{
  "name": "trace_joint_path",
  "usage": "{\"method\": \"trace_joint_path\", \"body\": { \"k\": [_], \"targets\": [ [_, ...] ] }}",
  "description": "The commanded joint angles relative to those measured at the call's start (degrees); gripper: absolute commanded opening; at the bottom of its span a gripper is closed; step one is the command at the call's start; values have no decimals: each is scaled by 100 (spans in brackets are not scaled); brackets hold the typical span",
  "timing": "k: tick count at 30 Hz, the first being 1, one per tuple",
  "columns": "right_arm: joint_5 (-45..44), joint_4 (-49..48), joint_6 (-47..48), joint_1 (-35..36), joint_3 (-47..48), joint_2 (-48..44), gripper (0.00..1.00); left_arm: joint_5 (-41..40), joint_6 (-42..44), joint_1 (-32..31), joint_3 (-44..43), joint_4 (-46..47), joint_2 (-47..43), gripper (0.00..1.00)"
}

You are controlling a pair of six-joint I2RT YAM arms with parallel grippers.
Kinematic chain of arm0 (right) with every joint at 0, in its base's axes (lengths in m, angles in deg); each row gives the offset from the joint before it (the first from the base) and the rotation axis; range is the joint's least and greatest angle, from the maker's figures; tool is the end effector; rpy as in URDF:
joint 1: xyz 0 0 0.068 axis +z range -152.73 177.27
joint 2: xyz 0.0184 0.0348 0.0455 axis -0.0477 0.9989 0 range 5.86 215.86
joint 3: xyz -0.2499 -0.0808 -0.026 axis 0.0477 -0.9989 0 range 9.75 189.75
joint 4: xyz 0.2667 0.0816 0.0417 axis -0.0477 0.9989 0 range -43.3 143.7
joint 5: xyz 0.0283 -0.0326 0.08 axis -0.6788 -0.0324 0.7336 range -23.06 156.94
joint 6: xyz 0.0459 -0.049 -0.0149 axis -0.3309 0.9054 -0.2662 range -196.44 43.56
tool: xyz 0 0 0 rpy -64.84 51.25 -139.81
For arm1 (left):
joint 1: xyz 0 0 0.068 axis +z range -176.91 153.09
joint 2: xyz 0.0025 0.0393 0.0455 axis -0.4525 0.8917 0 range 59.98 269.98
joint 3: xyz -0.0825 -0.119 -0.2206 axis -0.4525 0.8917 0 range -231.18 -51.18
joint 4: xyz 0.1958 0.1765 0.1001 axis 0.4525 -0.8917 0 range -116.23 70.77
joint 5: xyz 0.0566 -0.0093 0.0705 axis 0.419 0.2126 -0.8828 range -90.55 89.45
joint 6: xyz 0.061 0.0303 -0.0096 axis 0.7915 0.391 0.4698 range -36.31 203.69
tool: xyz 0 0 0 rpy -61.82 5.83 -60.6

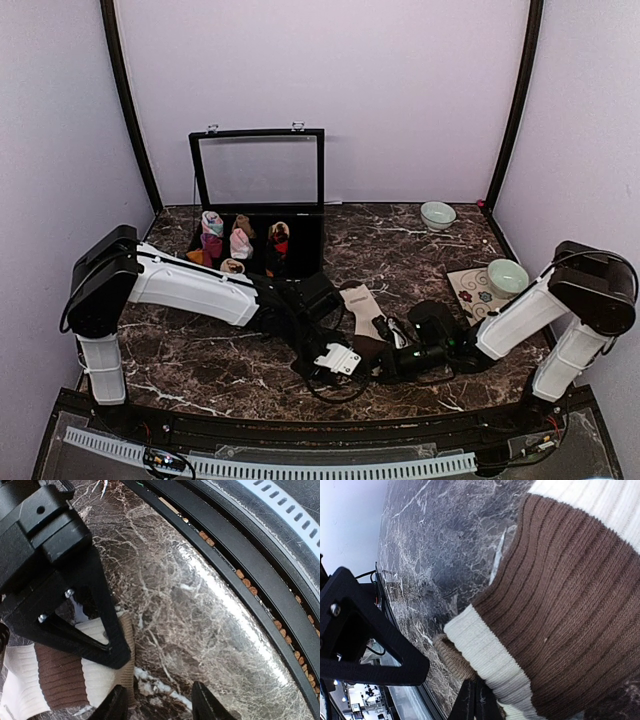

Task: Roll the socks
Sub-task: Roll the sock at the center of the board.

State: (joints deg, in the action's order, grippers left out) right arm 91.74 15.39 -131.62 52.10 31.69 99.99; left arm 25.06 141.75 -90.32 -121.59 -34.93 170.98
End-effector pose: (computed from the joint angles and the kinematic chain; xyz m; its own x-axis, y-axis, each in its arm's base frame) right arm 0.1371 0.2351 0.0505 -0.9744 -0.0892 -0.2063 -0.2186 0.5898 0.7774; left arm 0.1672 -0.3880 0.1201 0.5786 0.5541 -0.5986 0.7993 -0.5313 0.2807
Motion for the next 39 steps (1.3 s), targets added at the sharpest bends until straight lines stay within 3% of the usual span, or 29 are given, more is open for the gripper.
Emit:
{"method": "trace_joint_path", "body": {
  "k": [1, 5, 14, 39],
  "targets": [
    [-222, 1682, 12, -52, -294, 504, 0, -87, 157, -98, -46, 126, -100, 44],
    [-130, 1614, -26, -110, -287, 476, 0, -300, 212, -104, -128, 132, 114, 43],
    [26, 1516, -2, -136, -269, 613, 0, -789, 236, -109, -1, 541, 370, 30],
    [157, 2037, 259, -365, -152, 528, 0, -569, 337, -346, 273, 168, -378, 28]
  ]
}}
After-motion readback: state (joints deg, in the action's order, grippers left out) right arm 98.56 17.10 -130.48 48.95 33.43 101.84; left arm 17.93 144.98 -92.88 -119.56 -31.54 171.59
